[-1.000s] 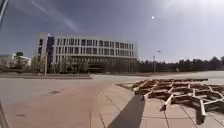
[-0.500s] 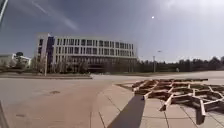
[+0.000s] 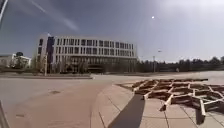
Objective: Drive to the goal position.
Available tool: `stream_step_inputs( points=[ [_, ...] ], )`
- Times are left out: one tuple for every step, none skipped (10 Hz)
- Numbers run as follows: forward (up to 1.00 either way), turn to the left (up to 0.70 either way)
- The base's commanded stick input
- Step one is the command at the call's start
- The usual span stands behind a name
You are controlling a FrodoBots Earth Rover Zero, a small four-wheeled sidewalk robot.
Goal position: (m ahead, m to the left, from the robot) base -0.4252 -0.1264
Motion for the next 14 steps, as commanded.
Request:
stream_step_inputs(
  points=[
    [0.05,0.0],
    [0.05,0.0],
    [0.05,0.0],
    [0.05,0.0],
    [0.05,0.0],
    [0.04,0.0],
    [0.04,0.0],
    [0.04,0.0],
    [0.05,0.0],
    [0.05,0.0],
    [0.05,0.0],
    [0.05,0.0],
    [0.05,0.0],
    [0.05,0.0]
  ],
)
